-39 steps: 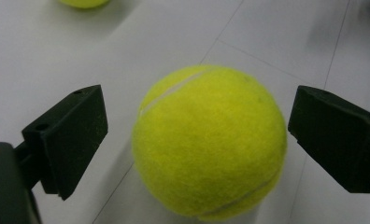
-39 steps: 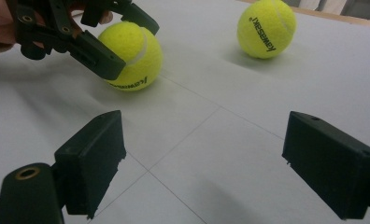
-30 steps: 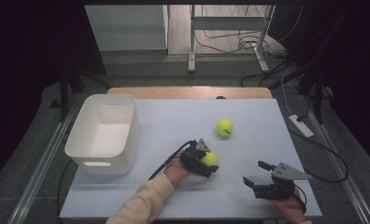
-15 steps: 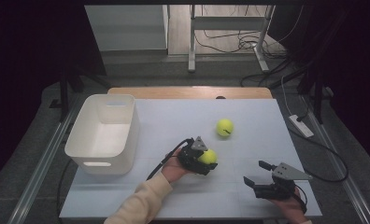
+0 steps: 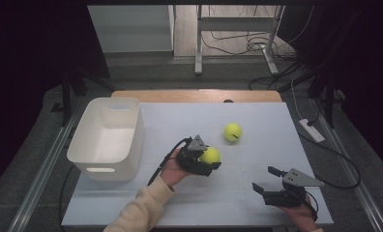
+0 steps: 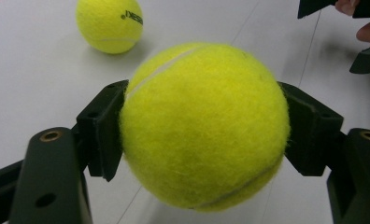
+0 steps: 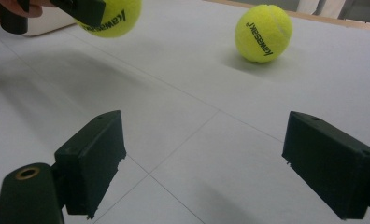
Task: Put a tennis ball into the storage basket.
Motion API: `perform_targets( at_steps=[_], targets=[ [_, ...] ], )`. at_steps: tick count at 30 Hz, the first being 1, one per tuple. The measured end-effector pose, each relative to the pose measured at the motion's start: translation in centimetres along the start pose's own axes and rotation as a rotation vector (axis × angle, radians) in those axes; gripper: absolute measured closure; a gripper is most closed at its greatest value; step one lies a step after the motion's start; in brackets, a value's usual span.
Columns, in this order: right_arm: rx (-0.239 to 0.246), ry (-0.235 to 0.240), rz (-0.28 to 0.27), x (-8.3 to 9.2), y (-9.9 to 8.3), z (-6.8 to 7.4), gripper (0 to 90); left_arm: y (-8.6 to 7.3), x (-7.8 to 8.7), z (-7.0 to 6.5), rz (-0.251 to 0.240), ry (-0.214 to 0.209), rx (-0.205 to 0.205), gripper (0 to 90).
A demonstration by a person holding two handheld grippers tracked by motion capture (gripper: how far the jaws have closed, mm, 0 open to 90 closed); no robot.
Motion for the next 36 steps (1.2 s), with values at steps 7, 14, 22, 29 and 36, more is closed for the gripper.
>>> perform_targets(
  at_steps=[7, 14, 22, 29, 36],
  targets=[
    [0.003, 0.000, 0.005, -0.1, -0.1, 0.0, 12.8, 0.5, 1.1, 0.3, -0.028, 0.013, 0.002, 26.6],
    [0.005, -0.002, 0.006, -0.1, -0.1, 0.0, 12.7, 1.1, 2.2, 0.7, -0.057, 0.026, 0.004, 26.6],
    [0.000, -0.003, 0.002, 0.0, -0.1, -0.1, 12.8, 1.5, 3.2, 0.9, -0.078, 0.034, 0.008, 26.6],
    [0.004, -0.001, 0.006, -0.1, -0.1, 0.0, 12.8, 1.9, 4.2, 1.2, -0.102, 0.041, 0.017, 26.6],
    [-0.002, -0.001, 0.007, -0.1, -0.1, 0.0, 12.8, 2.2, 5.3, 1.7, -0.124, 0.051, 0.033, 26.6]
  ],
)
Point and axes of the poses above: each handheld gripper's, and its own axes: x roughly backward along the jaws, y roughly out of its top, z roughly to its left, the point moved 9 cm from there along -x, roughly forward along the jaws, and after that the axes turned 1 degree about -x, right-handed, at the moved point
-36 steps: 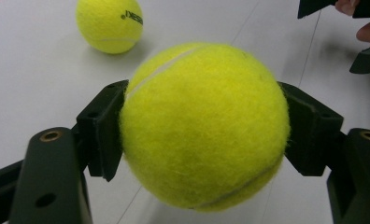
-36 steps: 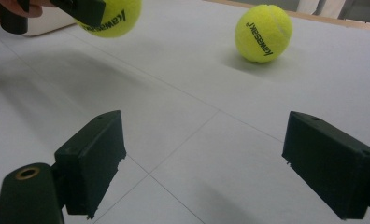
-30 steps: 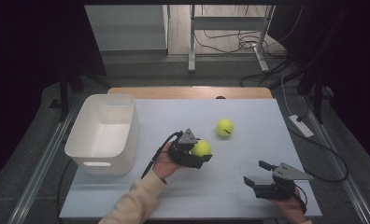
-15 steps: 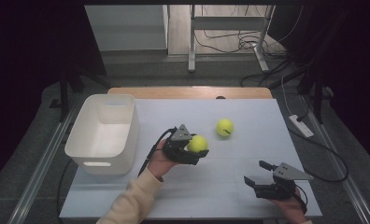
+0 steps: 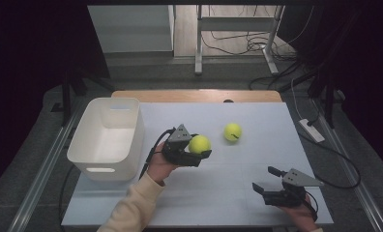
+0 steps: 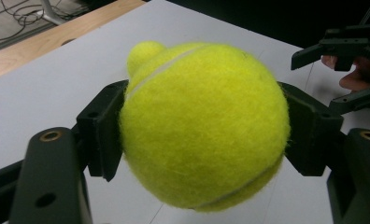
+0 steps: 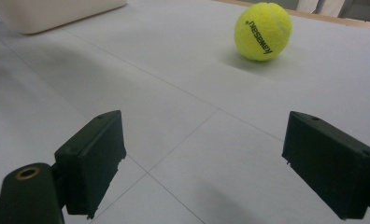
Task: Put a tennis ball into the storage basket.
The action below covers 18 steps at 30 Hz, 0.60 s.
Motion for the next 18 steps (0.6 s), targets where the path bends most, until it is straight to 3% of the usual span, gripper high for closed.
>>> perform_targets(
  at_steps=[18],
  targets=[
    [0.004, -0.002, -0.002, 0.0, 0.0, 0.0, 12.8, 1.3, 2.7, 0.9, -0.076, 0.047, 0.006, 26.6]
  ],
)
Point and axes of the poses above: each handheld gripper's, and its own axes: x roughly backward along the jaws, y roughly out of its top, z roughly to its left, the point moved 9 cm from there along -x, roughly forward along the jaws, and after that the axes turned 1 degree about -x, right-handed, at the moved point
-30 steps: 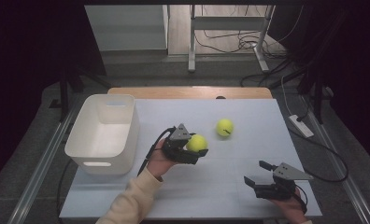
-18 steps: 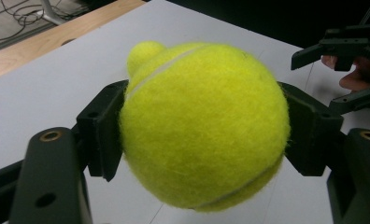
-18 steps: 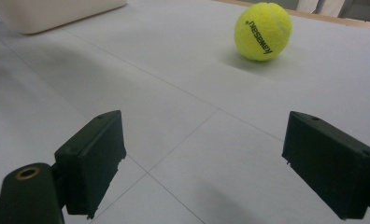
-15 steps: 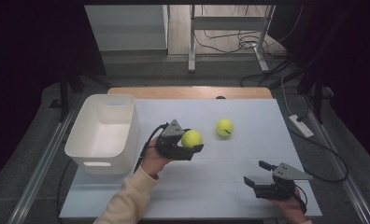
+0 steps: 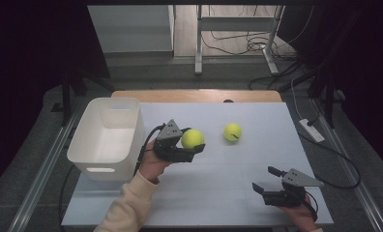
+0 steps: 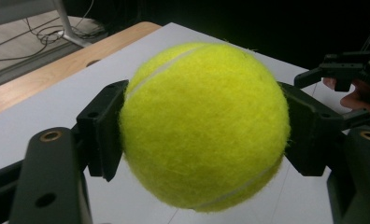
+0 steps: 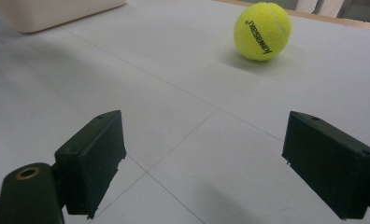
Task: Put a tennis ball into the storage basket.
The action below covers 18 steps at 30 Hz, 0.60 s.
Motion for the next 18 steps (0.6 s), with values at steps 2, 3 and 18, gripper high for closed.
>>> perform_targets(
  at_steps=[2, 3, 18],
  targets=[
    [0.000, 0.000, 0.000, 0.0, 0.0, 0.0, 12.8, 0.1, 0.3, 0.2, -0.007, 0.004, 0.002, 26.6],
    [0.000, 0.000, 0.001, 0.0, 0.0, 0.0, 12.8, 0.2, 0.5, 0.3, -0.011, 0.006, 0.006, 26.6],
    [0.002, -0.003, 0.001, 0.0, 0.0, 0.0, 12.8, 0.6, 1.8, 1.3, -0.029, 0.024, 0.023, 26.6]
  ],
)
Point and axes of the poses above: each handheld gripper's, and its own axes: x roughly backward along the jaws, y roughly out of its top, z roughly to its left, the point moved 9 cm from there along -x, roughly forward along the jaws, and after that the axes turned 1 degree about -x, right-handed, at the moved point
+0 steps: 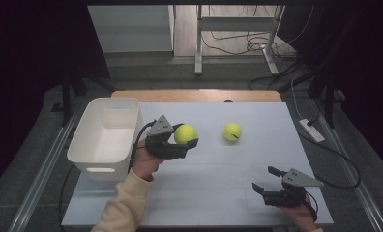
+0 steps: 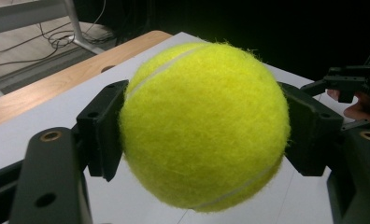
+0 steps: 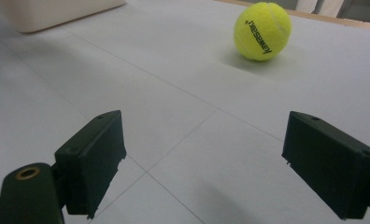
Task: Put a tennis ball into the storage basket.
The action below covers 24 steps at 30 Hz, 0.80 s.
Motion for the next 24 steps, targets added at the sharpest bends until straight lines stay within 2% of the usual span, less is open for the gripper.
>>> perform_targets(
  at_steps=[24],
  targets=[
    [-0.005, 0.002, -0.003, 0.1, 0.1, 0.0, 12.8, 0.8, 2.1, 1.2, -0.042, 0.040, 0.019, 26.6]
  ],
)
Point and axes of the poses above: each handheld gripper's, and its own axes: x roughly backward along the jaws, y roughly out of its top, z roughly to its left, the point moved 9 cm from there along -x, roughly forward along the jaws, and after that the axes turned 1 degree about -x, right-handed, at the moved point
